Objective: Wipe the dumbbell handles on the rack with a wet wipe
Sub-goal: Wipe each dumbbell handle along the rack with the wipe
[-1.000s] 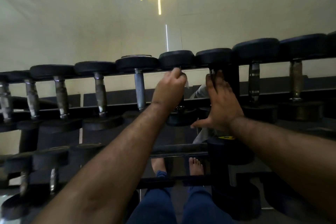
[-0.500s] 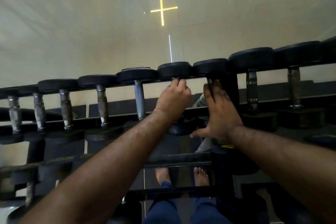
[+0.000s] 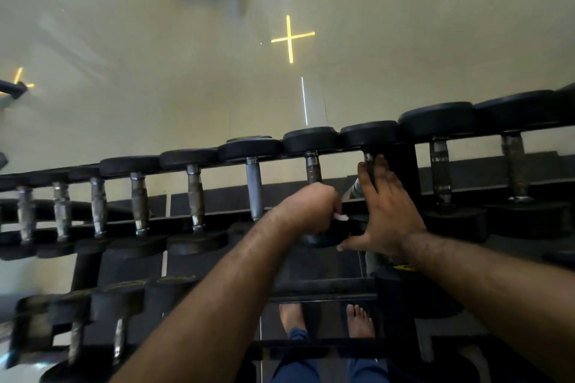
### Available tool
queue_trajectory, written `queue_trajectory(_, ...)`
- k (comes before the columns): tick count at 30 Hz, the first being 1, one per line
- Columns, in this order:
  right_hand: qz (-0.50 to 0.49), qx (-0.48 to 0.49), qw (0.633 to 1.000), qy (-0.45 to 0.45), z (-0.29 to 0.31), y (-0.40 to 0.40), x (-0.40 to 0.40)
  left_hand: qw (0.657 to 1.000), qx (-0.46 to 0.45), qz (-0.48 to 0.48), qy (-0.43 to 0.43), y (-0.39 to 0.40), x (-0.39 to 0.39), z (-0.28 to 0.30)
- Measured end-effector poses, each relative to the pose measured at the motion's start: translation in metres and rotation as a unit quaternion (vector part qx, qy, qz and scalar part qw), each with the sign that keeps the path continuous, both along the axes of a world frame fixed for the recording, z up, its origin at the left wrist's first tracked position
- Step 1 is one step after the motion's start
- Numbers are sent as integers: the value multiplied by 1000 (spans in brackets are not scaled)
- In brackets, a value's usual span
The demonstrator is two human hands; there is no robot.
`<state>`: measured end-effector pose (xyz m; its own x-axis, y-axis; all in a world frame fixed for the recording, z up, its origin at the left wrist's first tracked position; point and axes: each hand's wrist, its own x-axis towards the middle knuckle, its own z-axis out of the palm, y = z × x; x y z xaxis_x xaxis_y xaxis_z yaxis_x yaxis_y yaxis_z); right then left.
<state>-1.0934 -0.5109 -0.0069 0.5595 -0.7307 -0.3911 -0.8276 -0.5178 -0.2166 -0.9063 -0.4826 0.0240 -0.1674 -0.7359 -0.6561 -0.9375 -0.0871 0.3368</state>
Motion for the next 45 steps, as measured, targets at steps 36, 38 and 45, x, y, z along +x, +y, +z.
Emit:
queue_trajectory(36, -32, -14, 999, -10, -4, 7, -3, 881, -170, 439, 39, 21, -18, 39)
queue_trajectory(38, -55, 0, 998, -4, -2, 17, -9, 867, -188, 456, 73, 28, -23, 46)
queue_trajectory(45, -42, 75, 996, -2, 19, 53, -55, 743, -158, 565, 324, 76, -41, 65)
